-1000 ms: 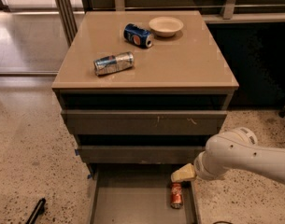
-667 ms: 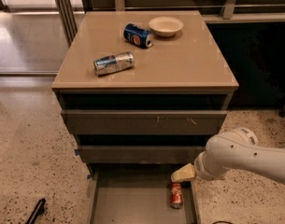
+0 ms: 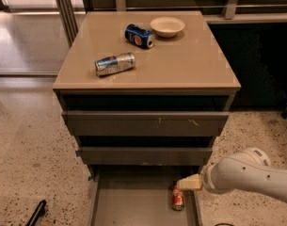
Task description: Pick coke can from bottom drawer and place on counter
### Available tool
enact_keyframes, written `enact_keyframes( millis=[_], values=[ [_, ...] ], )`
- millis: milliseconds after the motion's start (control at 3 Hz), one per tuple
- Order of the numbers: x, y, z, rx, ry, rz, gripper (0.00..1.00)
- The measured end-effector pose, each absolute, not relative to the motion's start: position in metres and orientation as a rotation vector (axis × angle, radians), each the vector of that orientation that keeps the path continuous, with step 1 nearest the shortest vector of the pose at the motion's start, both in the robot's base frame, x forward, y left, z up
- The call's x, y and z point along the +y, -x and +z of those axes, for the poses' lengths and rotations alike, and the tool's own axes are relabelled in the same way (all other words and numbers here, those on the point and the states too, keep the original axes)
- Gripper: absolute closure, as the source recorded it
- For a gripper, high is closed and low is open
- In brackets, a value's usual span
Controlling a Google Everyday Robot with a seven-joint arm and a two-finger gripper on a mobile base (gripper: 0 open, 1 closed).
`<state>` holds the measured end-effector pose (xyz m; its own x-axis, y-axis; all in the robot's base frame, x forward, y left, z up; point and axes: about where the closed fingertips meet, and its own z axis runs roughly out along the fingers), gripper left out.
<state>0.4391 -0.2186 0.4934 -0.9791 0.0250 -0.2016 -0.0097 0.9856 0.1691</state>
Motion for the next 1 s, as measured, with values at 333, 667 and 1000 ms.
enact_keyframes(
  millis=[333,667,1000],
  values=[
    [-0.215,-0.455,0.469,2.86,-0.038,0.299,0.0],
    [-0.203,-0.469,0.441,2.86,-0.058,0.355,0.0],
    [-0.194,-0.477,0.407,2.919,-0.058,0.359,0.0]
  ],
)
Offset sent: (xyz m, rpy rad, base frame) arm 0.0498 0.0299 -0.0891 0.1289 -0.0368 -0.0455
